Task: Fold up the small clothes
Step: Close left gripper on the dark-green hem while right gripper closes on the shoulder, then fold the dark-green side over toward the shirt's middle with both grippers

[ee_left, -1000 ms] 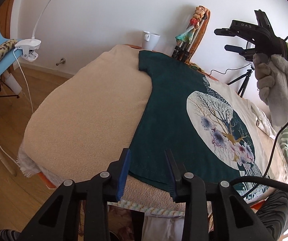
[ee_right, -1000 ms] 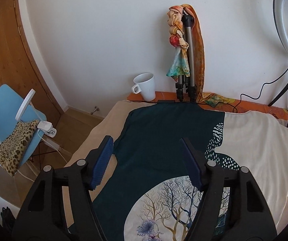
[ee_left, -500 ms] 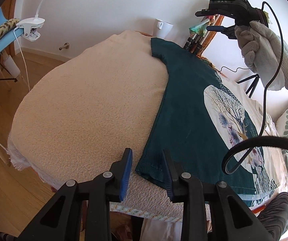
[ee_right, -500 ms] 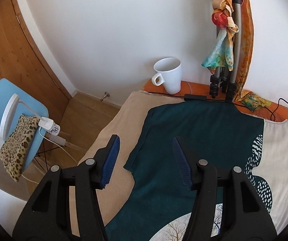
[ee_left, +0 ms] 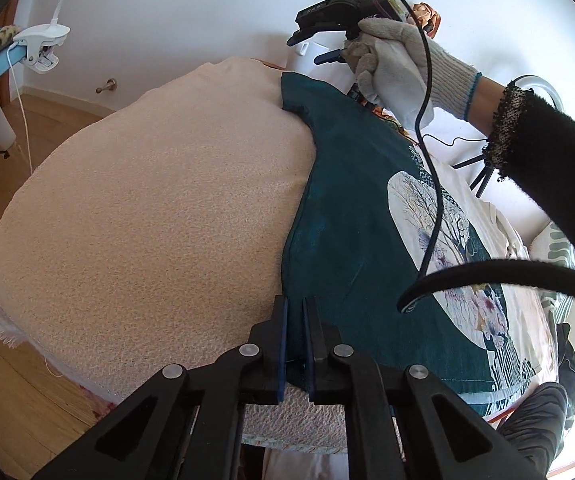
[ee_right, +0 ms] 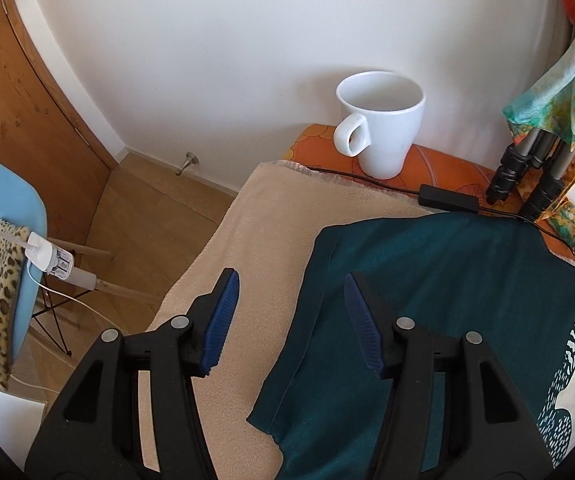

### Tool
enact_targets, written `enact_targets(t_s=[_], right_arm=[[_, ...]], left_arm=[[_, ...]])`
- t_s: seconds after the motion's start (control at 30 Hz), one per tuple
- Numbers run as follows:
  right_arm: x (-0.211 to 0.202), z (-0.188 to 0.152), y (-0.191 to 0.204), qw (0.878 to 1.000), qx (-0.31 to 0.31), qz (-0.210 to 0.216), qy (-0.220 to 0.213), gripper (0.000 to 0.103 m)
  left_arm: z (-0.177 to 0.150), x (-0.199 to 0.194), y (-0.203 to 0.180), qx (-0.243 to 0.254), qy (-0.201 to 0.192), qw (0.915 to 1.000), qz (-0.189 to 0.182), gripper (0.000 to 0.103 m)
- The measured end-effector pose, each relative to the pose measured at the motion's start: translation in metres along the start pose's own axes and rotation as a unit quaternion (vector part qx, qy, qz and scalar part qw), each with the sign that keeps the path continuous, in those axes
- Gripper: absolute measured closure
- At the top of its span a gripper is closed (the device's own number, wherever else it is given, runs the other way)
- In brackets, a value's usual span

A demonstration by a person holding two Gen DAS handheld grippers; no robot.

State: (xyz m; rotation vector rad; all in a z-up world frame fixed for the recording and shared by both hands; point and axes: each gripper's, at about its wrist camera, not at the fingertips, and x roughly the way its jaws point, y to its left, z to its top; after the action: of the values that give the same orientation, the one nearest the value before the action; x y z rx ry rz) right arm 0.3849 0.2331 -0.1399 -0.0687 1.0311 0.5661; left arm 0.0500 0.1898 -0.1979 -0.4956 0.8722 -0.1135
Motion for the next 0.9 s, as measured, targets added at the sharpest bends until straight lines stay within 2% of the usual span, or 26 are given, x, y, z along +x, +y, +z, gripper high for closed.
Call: enact_targets(t_s=[0.07,0.13,0.4,0.5,0.6,0.63,0.67,0.7,0.77,0.9], right_arm=[[0.018,0.004,-0.001,1.000,0.010,-0.004,0.010,0.053],[0.033,0.009,-0.002,1.000,0.014,-0.010,0.016,0.055],[0.074,0.022,-0.002,0.998,-0.003,-0.061,0.027,0.055],[0.085,0.022,-0.003,0.997,-0.010,-0.068,0.040,0.056],[0.089,0.022,0.001,0.995,-0.041,-0.086,0.041,0.064],[0.089,0.022,0.001,0.993,-0.052,-0.094,0.041,0.072],[0.088,0.022,0.001,0.993,-0.057,-0.098,0.042,0.086],[0.086,0.023,-0.001,0.993,-0.056,-0.094,0.043,0.091],[0.082,0.025,-0.010,0.995,-0.044,-0.080,0.041,0.097],[0.065,0.028,-0.025,0.997,-0.032,-0.066,0.025,0.099]], left_arm=[[0.002,0.000,0.003,-0.010,-0.002,0.9999,-0.008,0.100],[0.002,0.000,0.004,-0.013,-0.001,0.9999,-0.010,0.101],[0.004,0.001,0.005,-0.019,-0.003,0.9997,-0.015,0.102],[0.005,0.001,0.003,-0.018,-0.004,0.9997,-0.015,0.102],[0.005,0.001,0.002,-0.020,-0.003,0.9997,-0.015,0.102],[0.005,0.001,0.002,-0.019,-0.004,0.9997,-0.014,0.103],[0.005,0.000,0.001,-0.019,-0.006,0.9997,-0.013,0.103],[0.006,-0.001,0.001,-0.017,-0.007,0.9997,-0.013,0.103],[0.006,-0.004,-0.001,-0.012,-0.011,0.9998,-0.011,0.103],[0.007,-0.011,-0.005,0.002,-0.021,0.9997,-0.007,0.103]])
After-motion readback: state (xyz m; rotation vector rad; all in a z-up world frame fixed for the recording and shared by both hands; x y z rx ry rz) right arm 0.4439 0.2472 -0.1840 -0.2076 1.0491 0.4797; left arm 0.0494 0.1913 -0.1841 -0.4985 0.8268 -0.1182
